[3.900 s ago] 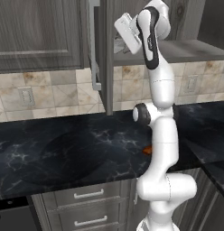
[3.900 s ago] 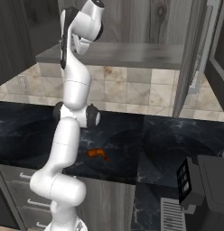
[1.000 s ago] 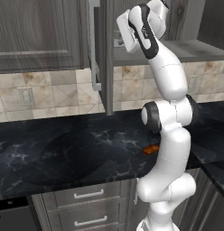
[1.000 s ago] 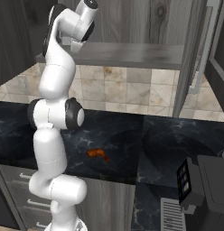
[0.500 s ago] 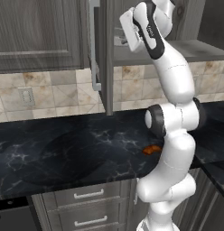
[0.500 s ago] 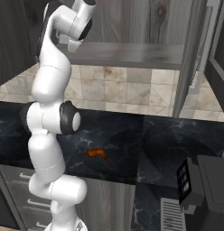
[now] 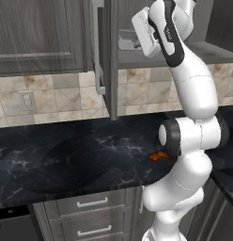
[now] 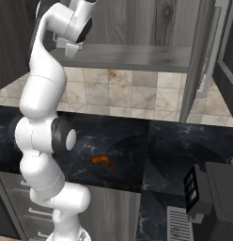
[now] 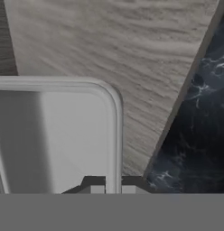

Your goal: Retrieve the tupperware from the cabinet, then place the raw meat into the tupperware to avoid contamination.

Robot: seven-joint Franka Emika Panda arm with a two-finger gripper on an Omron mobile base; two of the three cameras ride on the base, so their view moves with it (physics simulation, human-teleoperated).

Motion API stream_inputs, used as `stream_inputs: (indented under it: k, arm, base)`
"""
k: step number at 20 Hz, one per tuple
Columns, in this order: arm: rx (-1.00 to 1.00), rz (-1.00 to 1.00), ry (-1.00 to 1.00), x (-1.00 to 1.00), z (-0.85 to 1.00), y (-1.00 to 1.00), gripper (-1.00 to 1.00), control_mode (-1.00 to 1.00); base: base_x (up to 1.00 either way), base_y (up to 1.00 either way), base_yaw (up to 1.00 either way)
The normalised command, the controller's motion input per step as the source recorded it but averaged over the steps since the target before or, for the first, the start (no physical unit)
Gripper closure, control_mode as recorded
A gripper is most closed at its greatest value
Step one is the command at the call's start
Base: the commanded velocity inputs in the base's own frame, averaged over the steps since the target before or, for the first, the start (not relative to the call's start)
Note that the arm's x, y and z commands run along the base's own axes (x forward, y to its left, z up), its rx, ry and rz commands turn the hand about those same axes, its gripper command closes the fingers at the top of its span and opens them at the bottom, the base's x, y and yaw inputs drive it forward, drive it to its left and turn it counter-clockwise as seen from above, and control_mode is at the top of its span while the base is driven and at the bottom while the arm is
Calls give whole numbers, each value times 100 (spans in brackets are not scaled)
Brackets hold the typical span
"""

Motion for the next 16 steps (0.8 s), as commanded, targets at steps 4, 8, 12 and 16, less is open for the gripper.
stream_inputs:
  k: [4,8,12,16]
  arm:
    - [0,-5,0,-84,0,-5,100,-100]
    - [0,-4,1,-86,0,-10,100,-100]
    - [1,-4,2,-89,1,-13,100,-100]
    - [1,-4,1,-95,0,-28,100,-100]
  base:
    - [0,0,0]
    - [0,0,0]
    - [0,0,0]
    - [0,0,0]
